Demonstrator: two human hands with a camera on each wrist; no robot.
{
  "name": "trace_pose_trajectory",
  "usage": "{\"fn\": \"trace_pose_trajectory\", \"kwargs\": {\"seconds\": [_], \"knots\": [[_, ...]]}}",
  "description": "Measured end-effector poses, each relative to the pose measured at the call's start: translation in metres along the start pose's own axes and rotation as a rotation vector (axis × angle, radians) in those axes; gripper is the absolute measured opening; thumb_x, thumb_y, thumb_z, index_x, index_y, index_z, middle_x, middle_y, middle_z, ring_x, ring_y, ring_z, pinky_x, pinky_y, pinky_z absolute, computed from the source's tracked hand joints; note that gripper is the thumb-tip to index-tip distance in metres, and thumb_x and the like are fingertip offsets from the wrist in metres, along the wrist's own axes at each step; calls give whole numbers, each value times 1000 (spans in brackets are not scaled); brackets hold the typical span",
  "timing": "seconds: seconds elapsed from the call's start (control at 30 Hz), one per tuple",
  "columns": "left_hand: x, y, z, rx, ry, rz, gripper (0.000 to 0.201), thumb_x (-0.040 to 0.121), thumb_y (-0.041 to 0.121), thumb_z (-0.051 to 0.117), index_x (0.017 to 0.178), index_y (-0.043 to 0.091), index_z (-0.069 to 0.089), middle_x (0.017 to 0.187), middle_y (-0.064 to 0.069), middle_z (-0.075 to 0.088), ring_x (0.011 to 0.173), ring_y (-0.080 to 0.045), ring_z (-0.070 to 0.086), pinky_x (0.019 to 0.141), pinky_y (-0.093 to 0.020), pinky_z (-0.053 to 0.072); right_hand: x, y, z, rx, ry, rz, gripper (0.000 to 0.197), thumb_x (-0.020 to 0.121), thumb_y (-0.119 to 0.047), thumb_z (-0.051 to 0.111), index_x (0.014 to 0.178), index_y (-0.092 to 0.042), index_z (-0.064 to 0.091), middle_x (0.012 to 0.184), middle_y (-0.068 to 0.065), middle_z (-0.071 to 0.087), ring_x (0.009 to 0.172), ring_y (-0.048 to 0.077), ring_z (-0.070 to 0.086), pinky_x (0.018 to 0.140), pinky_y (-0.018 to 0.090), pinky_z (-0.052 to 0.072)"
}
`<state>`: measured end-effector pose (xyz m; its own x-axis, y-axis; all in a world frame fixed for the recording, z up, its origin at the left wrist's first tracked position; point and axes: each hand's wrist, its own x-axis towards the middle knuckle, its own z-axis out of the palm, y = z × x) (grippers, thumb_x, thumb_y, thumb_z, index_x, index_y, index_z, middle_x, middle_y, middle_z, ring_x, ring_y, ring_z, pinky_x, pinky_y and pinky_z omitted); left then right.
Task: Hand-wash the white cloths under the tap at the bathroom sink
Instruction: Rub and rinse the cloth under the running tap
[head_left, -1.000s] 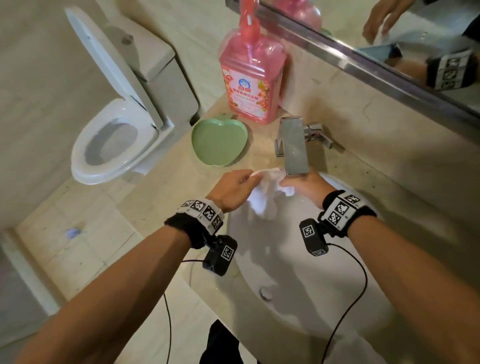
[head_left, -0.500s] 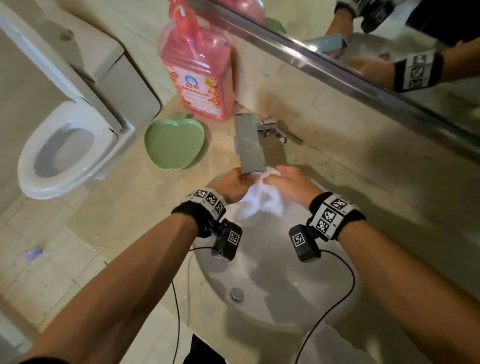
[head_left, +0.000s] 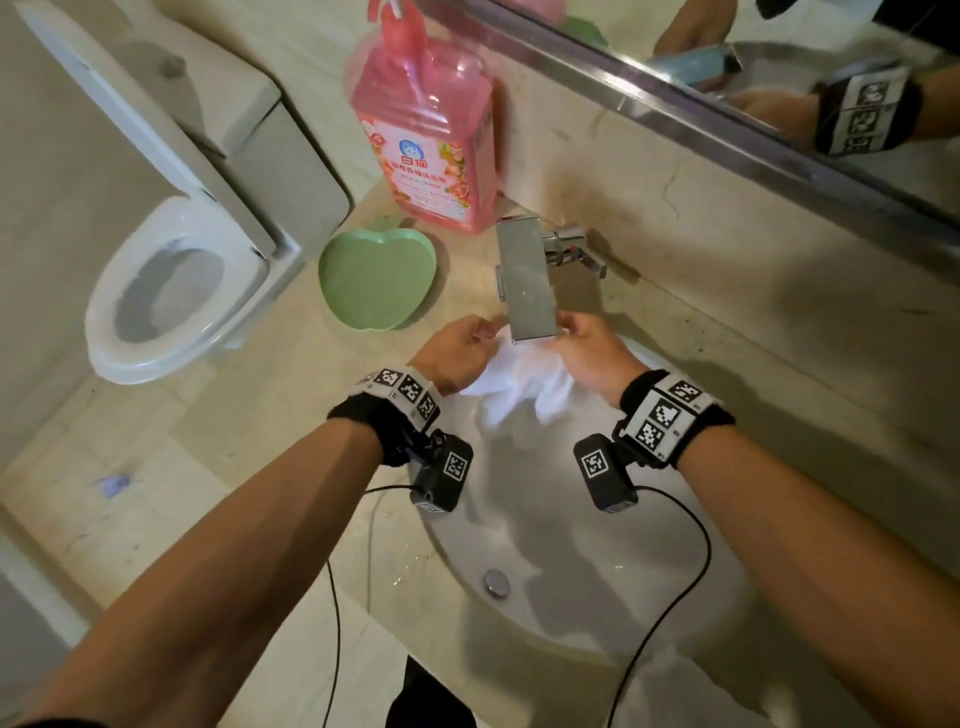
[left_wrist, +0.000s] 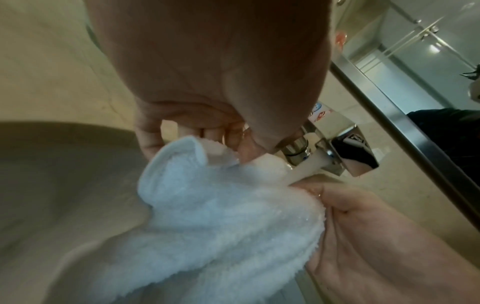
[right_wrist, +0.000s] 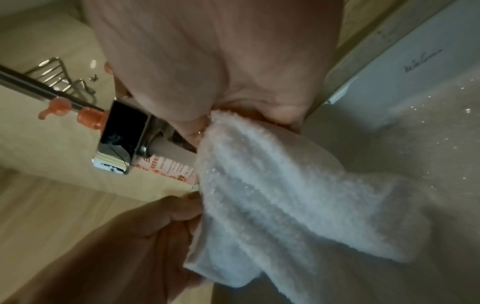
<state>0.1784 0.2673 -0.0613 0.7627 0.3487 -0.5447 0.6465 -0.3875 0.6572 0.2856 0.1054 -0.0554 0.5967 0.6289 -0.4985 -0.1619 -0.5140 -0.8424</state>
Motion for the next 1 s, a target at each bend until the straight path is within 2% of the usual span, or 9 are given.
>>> {"fn": "trace_pose_trajectory", "kwargs": {"seconds": [0.1, 0.17, 0.27, 0.43, 0.5, 0.63, 0.73, 0.9, 1.0], "knots": [[4, 7, 13, -36, -45, 38, 28, 100, 23, 47, 121, 14, 62, 124, -9, 65, 113, -27, 60, 100, -36, 46, -4, 3, -7, -25, 60, 14, 17, 97, -14, 52, 88, -16, 67, 77, -1, 61, 71, 19, 53, 66, 31, 42], [5, 16, 23, -151, -95, 100, 31, 97, 17, 52, 125, 17, 65, 121, -5, 67, 107, -20, 62, 94, -33, 48, -9, 10, -12, -110, 4, 28, 2, 90, -16, 61, 89, -19, 61, 79, -2, 59, 73, 19, 55, 61, 27, 41], [8, 26, 30, -258, -88, 170, 30, 95, 18, 62, 124, 15, 65, 109, 5, 68, 90, 4, 64, 78, -11, 47, -14, 23, -19, -191, -15, 33, 22, 84, -32, 73, 100, -27, 59, 92, -7, 66, 82, 10, 64, 52, 22, 51], [9, 16, 22, -379, -137, 65, 22, 90, 13, 65, 109, 23, 69, 95, 11, 72, 84, -3, 66, 70, -15, 51, -16, 25, -23, -109, 1, -16, 24, 88, -52, 66, 72, -34, 68, 61, -15, 53, 58, 5, 50, 55, 19, 41], [6, 10, 19, -310, -153, 62, 16, 94, 17, 61, 95, 31, 69, 79, 20, 70, 78, -7, 63, 63, -15, 50, -12, 23, -25, -39, 32, -14, 26, 87, -54, 63, 74, -33, 67, 69, -4, 54, 67, 14, 52, 66, 30, 41], [1, 10, 10, -260, -143, 144, 26, 97, 32, 58, 121, 27, 67, 110, 10, 71, 99, -2, 64, 86, -19, 49, -10, 19, -23, -81, -73, 33, 18, 87, -31, 71, 104, -25, 70, 102, 4, 74, 97, 23, 70, 87, 40, 56], [-2, 14, 4, -130, -171, 191, 32, 97, 39, 56, 123, 23, 66, 119, 5, 69, 108, -8, 62, 93, -24, 47, -12, 13, -8, -145, -164, 12, 25, 86, -36, 76, 107, -23, 74, 101, -2, 76, 91, 7, 69, 78, 22, 54], [-7, -1, -5, -61, -63, 107, 18, 98, 36, 54, 95, 19, 58, 91, 7, 60, 82, -7, 57, 67, -17, 41, -2, -1, 13, -24, -84, 53, 17, 97, -21, 61, 109, -24, 73, 96, -6, 76, 89, 3, 69, 76, 16, 50], [-10, -12, 1, -123, -148, 38, 22, 98, 35, 57, 105, 16, 65, 98, 7, 63, 89, -12, 58, 71, -17, 42, -2, -1, 11, 31, -32, 71, 17, 97, -19, 62, 102, -30, 73, 95, -12, 77, 84, 1, 71, 67, 16, 54]]}}
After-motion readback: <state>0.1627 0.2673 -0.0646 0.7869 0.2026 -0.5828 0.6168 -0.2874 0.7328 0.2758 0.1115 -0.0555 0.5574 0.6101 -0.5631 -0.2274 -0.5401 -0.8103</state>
